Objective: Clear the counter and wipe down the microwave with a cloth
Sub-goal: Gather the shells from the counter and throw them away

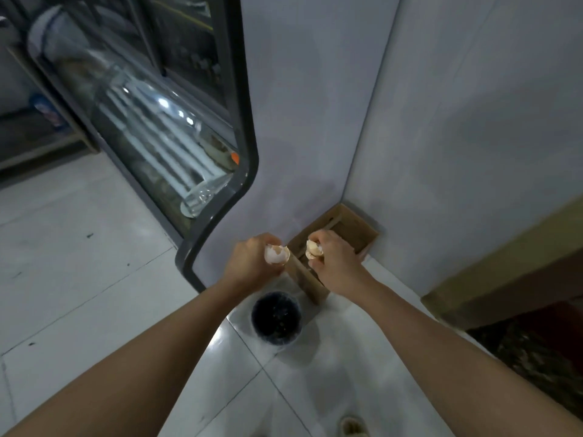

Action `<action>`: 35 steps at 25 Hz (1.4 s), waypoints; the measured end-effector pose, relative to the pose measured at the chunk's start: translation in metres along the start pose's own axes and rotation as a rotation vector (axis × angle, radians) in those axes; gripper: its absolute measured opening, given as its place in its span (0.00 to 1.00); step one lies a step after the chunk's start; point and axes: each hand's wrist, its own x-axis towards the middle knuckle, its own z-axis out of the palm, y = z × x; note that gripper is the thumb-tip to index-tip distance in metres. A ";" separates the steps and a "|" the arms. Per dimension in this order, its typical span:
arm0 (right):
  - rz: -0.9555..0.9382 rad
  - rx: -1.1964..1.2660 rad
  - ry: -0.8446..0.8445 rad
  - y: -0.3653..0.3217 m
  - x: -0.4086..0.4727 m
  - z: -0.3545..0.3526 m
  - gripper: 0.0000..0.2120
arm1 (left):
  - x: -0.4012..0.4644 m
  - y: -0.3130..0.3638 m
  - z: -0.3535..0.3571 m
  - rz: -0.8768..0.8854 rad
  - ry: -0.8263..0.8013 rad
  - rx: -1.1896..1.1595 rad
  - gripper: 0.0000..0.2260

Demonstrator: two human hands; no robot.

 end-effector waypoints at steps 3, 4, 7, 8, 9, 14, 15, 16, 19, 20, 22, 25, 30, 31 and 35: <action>-0.078 -0.025 -0.069 0.028 0.016 -0.009 0.15 | -0.002 0.014 0.025 -0.132 0.049 -0.050 0.17; -0.100 -0.020 -0.100 0.037 0.019 -0.010 0.15 | -0.003 0.018 0.033 -0.174 0.061 -0.063 0.17; -0.176 0.006 -0.192 0.060 0.026 -0.010 0.14 | -0.007 0.023 0.054 -0.285 0.095 -0.102 0.17; -0.198 0.013 -0.213 0.066 0.028 -0.008 0.14 | -0.007 0.023 0.060 -0.308 0.099 -0.107 0.18; -0.219 0.017 -0.237 0.073 0.031 -0.003 0.15 | -0.007 0.021 0.068 -0.335 0.105 -0.112 0.19; -0.237 0.040 -0.317 0.104 0.048 0.044 0.13 | 0.000 -0.006 0.110 -0.445 0.099 -0.129 0.20; -0.235 0.053 -0.322 0.109 0.052 0.056 0.13 | 0.002 -0.013 0.119 -0.451 0.098 -0.120 0.20; -0.231 0.065 -0.325 0.114 0.055 0.069 0.13 | 0.004 -0.020 0.127 -0.456 0.100 -0.115 0.20; -0.240 0.040 -0.340 0.134 0.065 0.119 0.14 | 0.010 -0.051 0.162 -0.478 0.107 -0.121 0.21; -0.247 0.026 -0.345 0.142 0.069 0.138 0.14 | 0.012 -0.063 0.176 -0.483 0.106 -0.123 0.21; -0.253 0.024 -0.355 0.159 0.075 0.178 0.14 | 0.018 -0.091 0.205 -0.489 0.113 -0.125 0.21; -0.280 -0.011 -0.353 0.185 0.085 0.234 0.13 | 0.028 -0.133 0.252 -0.503 0.145 -0.118 0.22; -0.292 -0.005 -0.361 0.231 0.107 0.337 0.15 | 0.052 -0.214 0.349 -0.528 0.176 -0.114 0.22; -0.303 -0.005 -0.359 0.240 0.110 0.354 0.15 | 0.056 -0.228 0.366 -0.527 0.191 -0.112 0.22; -0.350 -0.053 -0.317 0.277 0.125 0.424 0.18 | 0.072 -0.284 0.430 -0.529 0.259 -0.104 0.23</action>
